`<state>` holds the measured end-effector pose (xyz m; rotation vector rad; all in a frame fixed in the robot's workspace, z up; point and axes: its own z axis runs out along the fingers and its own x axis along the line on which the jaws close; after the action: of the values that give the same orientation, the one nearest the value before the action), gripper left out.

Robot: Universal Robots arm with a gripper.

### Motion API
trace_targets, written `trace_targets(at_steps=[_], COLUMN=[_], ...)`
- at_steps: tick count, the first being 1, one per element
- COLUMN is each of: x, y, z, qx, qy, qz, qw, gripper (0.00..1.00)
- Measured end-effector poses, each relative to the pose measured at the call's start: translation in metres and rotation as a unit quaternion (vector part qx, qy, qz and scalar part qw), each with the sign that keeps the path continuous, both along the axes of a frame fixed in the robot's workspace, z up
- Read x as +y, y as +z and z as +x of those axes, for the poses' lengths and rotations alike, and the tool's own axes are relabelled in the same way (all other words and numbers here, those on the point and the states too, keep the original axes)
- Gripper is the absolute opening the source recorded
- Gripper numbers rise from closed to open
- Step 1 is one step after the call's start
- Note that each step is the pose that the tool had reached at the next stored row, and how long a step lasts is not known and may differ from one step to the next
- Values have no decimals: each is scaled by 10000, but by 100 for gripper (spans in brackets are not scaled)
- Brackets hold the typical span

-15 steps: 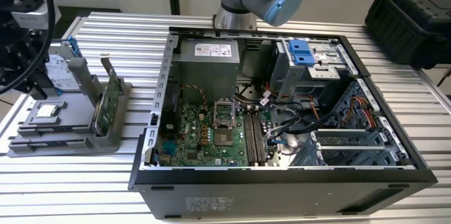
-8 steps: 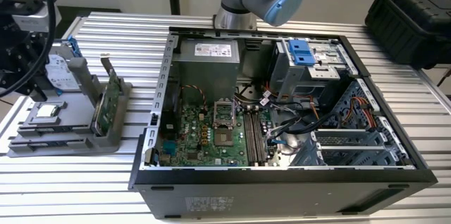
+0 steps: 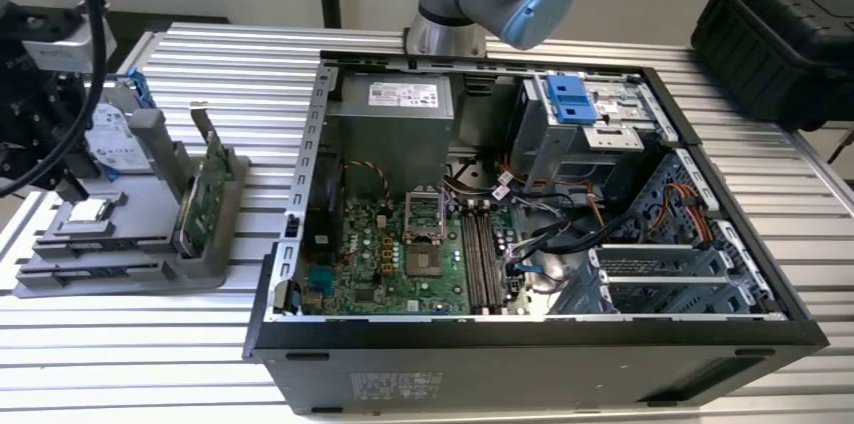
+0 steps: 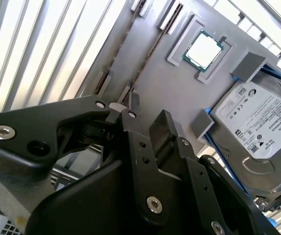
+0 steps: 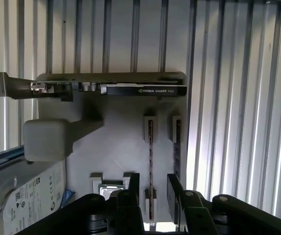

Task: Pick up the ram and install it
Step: 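Pick up the ram and move it above insertion slot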

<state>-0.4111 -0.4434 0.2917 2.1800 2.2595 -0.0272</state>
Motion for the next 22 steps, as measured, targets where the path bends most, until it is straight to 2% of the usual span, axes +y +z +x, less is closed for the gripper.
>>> trace_targets(at_steps=[10,22], x=[-58,-88], y=[-80,-162], z=[-1,0], qx=[8,23], qy=[0,0], qz=[-1,-6], qw=[10000,10000], gripper=[100,100])
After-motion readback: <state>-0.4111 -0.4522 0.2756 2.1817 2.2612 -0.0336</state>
